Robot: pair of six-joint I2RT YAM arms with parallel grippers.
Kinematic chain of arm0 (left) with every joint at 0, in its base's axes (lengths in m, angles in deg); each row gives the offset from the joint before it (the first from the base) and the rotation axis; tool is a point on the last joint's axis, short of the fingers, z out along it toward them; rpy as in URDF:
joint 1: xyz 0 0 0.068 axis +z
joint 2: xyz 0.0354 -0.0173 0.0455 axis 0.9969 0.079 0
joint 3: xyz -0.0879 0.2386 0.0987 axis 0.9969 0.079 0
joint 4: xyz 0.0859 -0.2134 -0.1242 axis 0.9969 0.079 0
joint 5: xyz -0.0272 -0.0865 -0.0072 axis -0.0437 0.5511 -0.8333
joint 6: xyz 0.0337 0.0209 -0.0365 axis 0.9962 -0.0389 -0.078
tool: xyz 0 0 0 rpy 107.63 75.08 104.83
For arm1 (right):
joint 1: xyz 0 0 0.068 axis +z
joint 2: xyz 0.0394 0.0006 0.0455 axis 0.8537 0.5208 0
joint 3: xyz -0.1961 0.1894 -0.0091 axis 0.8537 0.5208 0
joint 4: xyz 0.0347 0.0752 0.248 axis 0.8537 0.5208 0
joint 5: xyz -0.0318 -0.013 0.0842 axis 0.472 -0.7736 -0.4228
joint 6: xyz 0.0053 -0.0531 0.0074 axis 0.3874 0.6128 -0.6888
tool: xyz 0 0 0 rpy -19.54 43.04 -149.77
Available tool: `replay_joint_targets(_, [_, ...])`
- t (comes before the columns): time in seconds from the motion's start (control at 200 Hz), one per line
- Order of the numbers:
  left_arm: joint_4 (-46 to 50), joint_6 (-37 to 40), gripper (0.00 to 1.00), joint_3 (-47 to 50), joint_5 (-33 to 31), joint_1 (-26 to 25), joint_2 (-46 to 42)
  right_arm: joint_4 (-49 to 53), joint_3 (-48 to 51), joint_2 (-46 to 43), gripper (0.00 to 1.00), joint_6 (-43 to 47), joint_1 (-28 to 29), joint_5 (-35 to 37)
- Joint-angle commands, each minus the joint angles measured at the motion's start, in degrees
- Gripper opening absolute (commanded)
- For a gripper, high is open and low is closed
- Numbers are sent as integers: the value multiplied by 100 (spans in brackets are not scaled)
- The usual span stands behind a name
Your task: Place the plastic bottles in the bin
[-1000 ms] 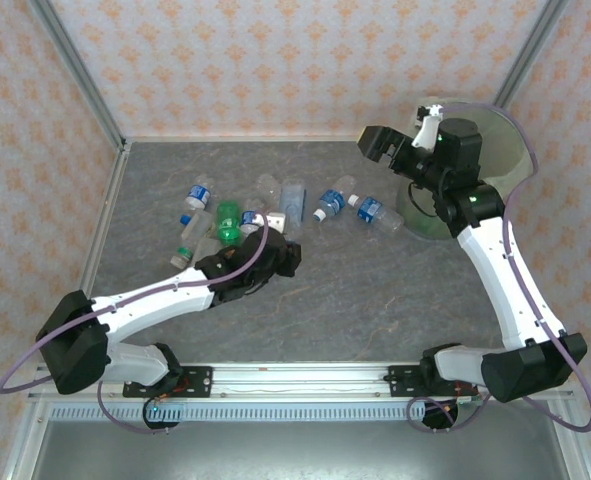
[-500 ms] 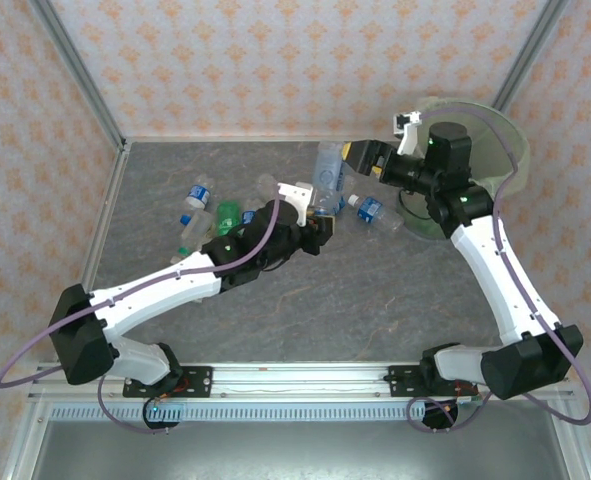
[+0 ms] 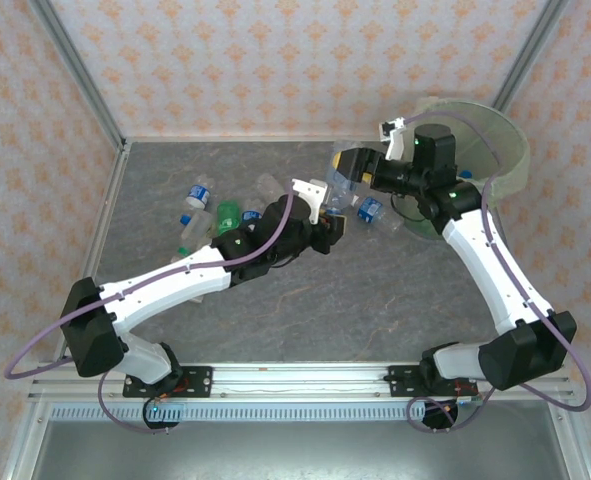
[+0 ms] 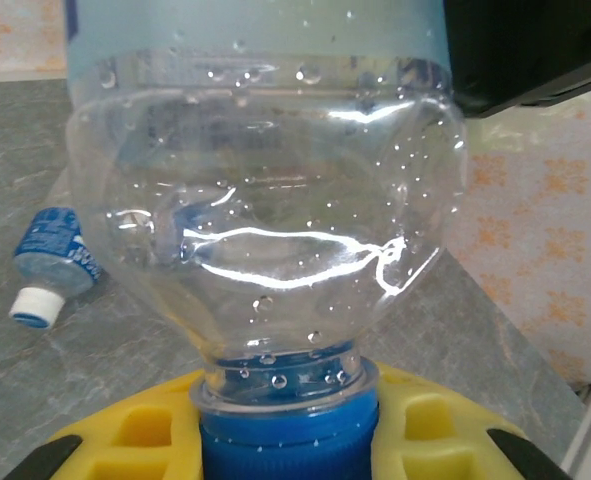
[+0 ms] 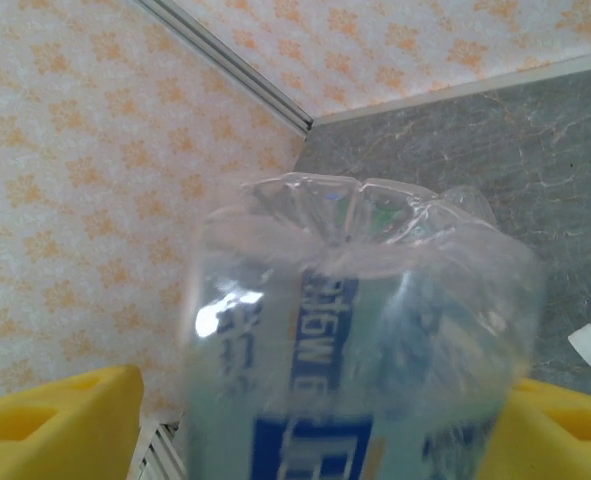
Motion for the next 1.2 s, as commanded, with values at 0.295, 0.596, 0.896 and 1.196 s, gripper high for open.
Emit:
replay_joint_targets(0.295, [-230,165,9,-7,67,-73,-336,110,-42,-189,83,-231,32,721])
replay_joint_targets(0.596, [-130,258,8,72,51,-75,-483,228,-405,-102,87,-195,-82,668])
replay_joint_targets(0.896, [-111,334,8,178,97,-77,-582,-56,-381,105,80,-342,-76,-370])
replay_joint_targets(1.196, [-104,381,8,123,91,-70,-471,153,-320,26,60,-142,-54,-785])
